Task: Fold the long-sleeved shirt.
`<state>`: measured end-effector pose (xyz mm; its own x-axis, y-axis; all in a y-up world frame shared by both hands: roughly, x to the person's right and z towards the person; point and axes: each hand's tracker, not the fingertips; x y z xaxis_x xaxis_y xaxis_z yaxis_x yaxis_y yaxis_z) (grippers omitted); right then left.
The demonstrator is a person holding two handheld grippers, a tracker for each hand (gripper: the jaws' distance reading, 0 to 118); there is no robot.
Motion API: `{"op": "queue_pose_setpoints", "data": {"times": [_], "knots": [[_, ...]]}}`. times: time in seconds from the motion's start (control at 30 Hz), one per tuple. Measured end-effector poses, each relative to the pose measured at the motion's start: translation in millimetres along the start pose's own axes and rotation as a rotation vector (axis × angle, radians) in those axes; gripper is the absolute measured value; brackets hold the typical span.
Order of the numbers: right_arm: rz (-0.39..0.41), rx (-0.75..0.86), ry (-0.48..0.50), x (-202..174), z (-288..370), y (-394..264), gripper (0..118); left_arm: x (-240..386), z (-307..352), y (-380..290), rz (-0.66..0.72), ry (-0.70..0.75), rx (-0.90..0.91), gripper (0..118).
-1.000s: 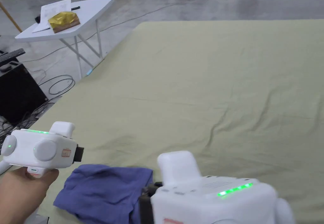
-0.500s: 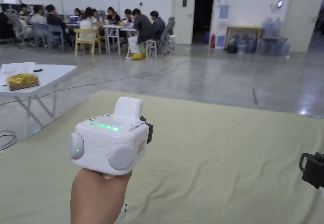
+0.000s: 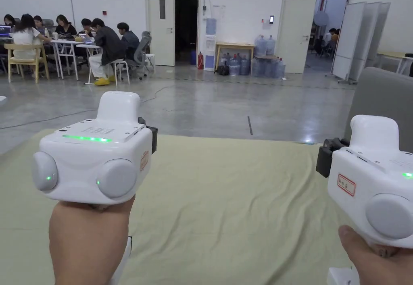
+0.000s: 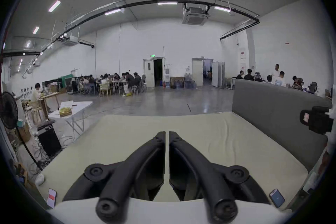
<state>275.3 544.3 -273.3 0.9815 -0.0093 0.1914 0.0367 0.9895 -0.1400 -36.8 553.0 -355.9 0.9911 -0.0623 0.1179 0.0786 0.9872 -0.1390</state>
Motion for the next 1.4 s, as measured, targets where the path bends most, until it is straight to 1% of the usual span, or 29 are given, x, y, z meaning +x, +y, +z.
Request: {"op": "queue_pose_setpoints", "data": {"times": [0.13,0.2,0.23,0.27,0.3,0.33,0.37,0.4,0.43,0.47,0.53,0.57,0.63,0.67,0.83,0.93,1.2,1.3,1.4], "knots": [[0.006,0.008,0.042,-15.5,0.4,2.6,3,-9.6,10.8,4.5,0.014,0.016,0.017,2],[0.004,0.019,0.041,-21.1,3.0,1.3,3,-12.1,13.5,4.9,0.013,0.022,0.019,2],[0.005,0.035,0.035,-23.0,4.4,0.4,17,-12.5,14.5,5.0,0.007,0.022,0.021,2],[0.010,0.050,0.035,-24.2,5.2,0.1,26,-13.0,15.4,5.0,0.006,0.022,0.022,2],[0.015,0.060,0.036,-24.8,5.6,0.3,37,-15.5,17.2,5.4,0.018,0.011,0.031,4],[0.011,0.061,0.041,-24.7,3.9,2.6,52,-17.2,19.4,5.2,0.044,0.002,0.046,8],[-0.006,0.039,0.053,-25.2,-0.8,4.7,106,-18.0,20.6,5.9,0.059,0.041,0.055,50],[-0.033,0.046,0.098,-24.9,9.7,3.6,118,-18.1,17.8,6.8,0.049,0.066,0.029,113],[-0.019,0.057,0.131,-23.7,14.1,12.8,118,-23.2,31.0,10.9,0.024,0.054,0.089,118],[-0.018,0.032,0.128,-24.2,16.3,16.0,118,-24.1,19.8,10.6,0.014,0.045,0.076,118],[-0.015,0.035,0.086,-29.5,24.8,19.6,118,-26.3,15.1,14.4,0.004,0.045,0.059,118],[-0.013,0.028,0.098,-27.7,2.9,13.0,118,-27.4,12.3,15.3,0.003,0.048,0.050,118],[-0.032,0.010,0.116,-28.5,-2.3,12.7,118,-18.6,20.8,1.2,0.005,0.050,0.048,118],[-0.046,-0.003,0.097,-30.8,-4.5,11.8,118,-18.3,20.2,-0.2,0.007,0.052,0.050,118],[0.001,-0.008,0.063,-42.5,3.6,15.0,118,-22.0,33.0,3.8,0.004,0.051,0.041,118],[-0.017,-0.026,0.072,-43.1,2.4,14.2,118,-20.8,32.5,5.6,0.006,0.044,0.046,118],[-0.058,-0.015,0.098,-40.4,7.0,18.5,118,-21.3,35.2,6.6,0.011,0.039,0.060,118],[-0.054,-0.016,0.098,-42.3,6.0,18.9,118,-19.2,33.3,4.9,-0.011,0.056,0.058,118],[-0.027,-0.018,0.081,-45.8,5.9,19.0,118,-18.8,33.8,3.0,0.005,0.038,0.050,118]]}}
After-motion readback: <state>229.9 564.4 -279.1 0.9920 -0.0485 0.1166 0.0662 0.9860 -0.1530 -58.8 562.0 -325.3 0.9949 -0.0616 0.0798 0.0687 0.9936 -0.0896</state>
